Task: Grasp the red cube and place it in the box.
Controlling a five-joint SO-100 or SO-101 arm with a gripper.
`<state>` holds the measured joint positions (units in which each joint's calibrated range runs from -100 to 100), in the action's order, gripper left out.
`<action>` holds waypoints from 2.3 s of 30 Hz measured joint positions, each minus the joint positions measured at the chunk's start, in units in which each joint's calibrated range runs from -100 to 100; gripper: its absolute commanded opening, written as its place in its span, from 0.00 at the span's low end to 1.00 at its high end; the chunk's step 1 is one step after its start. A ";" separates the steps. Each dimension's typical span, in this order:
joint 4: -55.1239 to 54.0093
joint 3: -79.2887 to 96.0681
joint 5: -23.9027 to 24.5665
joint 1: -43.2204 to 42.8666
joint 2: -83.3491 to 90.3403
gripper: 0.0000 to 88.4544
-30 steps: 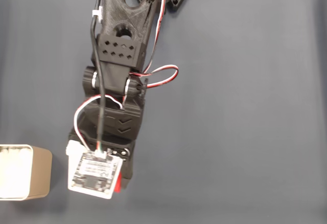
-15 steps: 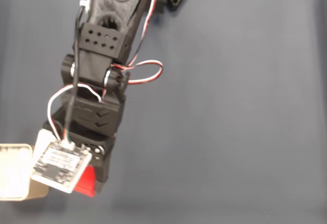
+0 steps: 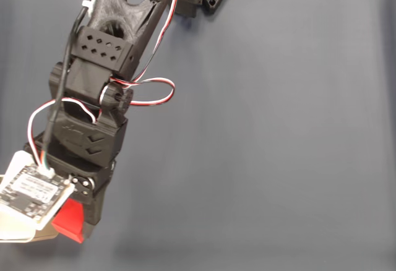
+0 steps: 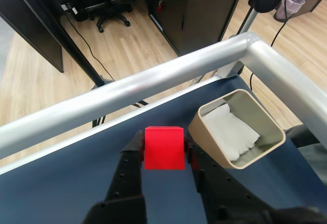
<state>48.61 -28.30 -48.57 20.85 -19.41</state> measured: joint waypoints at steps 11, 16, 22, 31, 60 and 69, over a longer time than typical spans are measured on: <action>0.00 -8.86 0.34 1.56 -5.82 0.08; 0.00 -11.84 0.39 2.52 -8.42 0.08; 0.00 -13.47 0.39 3.78 -9.29 0.08; 0.00 -15.91 0.39 6.08 -11.64 0.08; 0.00 -21.88 0.00 10.98 -16.76 0.08; 0.00 -21.88 -0.10 11.87 -16.67 0.08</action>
<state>48.61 -50.18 -48.67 32.72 -36.08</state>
